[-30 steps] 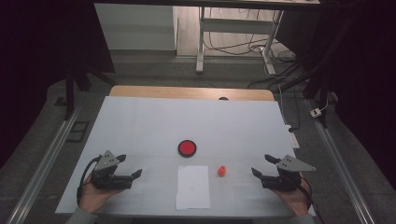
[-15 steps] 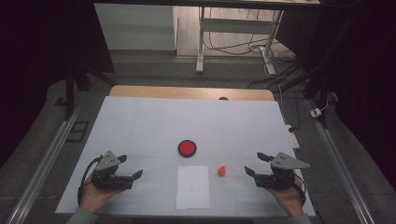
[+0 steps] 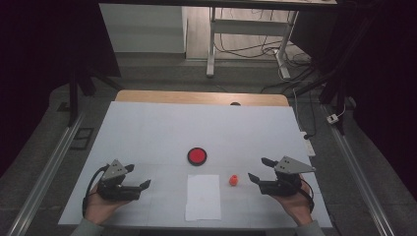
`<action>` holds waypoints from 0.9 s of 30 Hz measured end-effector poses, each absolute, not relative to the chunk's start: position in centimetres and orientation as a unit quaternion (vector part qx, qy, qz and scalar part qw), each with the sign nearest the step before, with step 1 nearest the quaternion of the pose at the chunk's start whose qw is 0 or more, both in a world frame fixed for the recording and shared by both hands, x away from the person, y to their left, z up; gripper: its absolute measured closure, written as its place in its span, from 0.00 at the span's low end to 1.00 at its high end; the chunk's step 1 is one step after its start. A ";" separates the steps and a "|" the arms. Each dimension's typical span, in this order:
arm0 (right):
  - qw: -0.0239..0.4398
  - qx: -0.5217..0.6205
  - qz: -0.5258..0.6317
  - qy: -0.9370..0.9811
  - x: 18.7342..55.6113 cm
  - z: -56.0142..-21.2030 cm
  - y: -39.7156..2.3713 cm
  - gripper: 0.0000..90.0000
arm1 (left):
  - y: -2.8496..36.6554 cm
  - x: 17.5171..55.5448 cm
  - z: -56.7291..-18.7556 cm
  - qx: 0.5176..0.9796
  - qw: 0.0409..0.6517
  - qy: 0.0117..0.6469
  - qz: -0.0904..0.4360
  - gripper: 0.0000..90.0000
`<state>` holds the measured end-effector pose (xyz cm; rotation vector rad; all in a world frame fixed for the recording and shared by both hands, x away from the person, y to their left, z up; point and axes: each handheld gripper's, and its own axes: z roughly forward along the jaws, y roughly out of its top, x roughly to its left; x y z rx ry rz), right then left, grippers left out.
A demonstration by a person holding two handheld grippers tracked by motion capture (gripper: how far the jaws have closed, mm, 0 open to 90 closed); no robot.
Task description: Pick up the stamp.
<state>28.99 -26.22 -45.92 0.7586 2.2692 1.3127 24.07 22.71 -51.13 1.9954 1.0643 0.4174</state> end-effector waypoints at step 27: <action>0.164 0.245 0.441 0.848 30.4 -47.2 -21.7 0.32 | 22.5 24.2 -51.3 0.796 0.403 0.421 0.162 0.18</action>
